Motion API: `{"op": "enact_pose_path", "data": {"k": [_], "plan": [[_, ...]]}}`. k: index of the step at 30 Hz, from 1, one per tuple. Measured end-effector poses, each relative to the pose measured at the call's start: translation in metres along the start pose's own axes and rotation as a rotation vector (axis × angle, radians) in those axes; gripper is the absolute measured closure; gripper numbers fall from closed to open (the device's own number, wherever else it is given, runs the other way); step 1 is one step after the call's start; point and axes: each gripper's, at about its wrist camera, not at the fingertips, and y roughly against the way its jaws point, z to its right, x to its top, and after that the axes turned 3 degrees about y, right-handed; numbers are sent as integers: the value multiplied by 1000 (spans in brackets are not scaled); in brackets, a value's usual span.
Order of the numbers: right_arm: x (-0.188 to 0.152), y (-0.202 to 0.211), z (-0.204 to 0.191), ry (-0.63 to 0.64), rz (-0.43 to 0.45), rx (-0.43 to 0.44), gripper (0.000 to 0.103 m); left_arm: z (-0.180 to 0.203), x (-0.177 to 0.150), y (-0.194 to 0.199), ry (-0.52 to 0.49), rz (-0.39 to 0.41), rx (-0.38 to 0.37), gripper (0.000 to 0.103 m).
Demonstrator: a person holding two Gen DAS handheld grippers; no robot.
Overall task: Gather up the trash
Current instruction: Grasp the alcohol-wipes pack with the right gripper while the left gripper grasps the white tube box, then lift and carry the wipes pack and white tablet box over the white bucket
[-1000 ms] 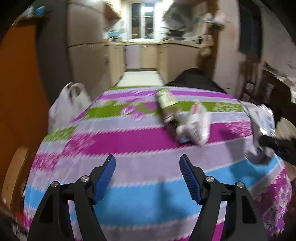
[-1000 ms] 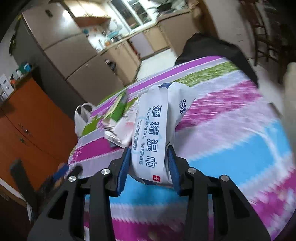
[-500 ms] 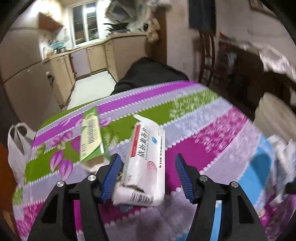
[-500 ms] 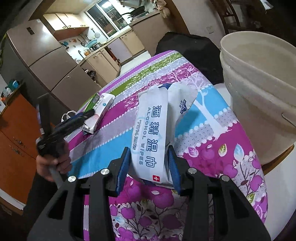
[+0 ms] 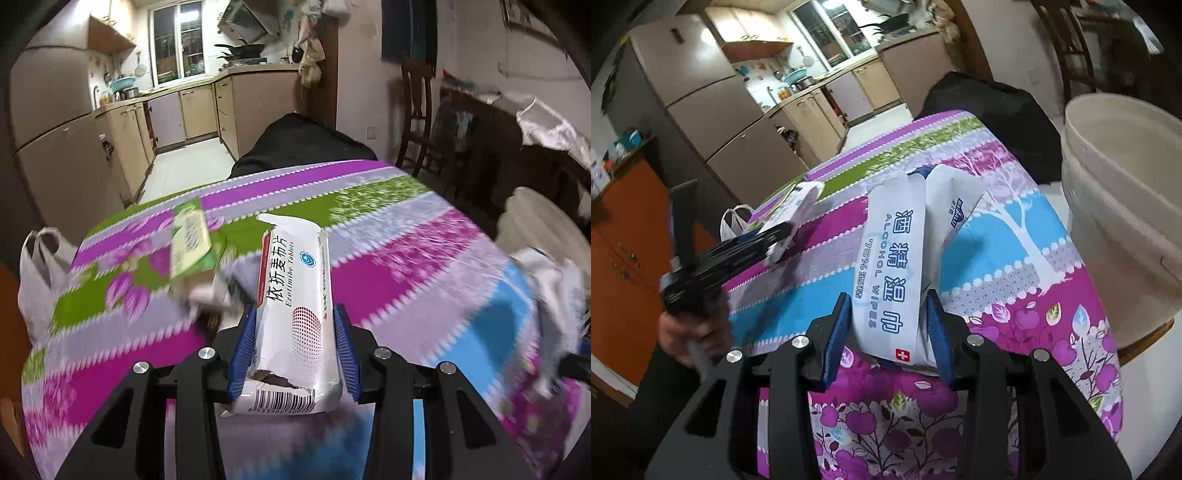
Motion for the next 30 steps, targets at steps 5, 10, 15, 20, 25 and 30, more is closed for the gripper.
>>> {"op": "enact_pose_path", "data": {"k": [5, 10, 15, 20, 25, 30], "plan": [[-8, -9, -4, 60, -74, -35, 63, -6, -50, 48, 79, -58, -22, 60], [-15, -21, -2, 70, -85, -50, 53, -12, -91, 53, 107, -93, 40, 54], [-19, -18, -4, 65, -62, -63, 39, -6, -92, 61, 102, -40, 61, 47], [-19, -24, -9, 101, -52, -108, 38, -6, -91, 54, 102, -55, 92, 47], [-21, -31, -13, 135, -71, -84, 50, 2, -93, 47, 93, -89, 125, 54], [-16, -20, -11, 111, -57, -37, 52, 10, -79, 58, 89, -72, 181, 57]]}}
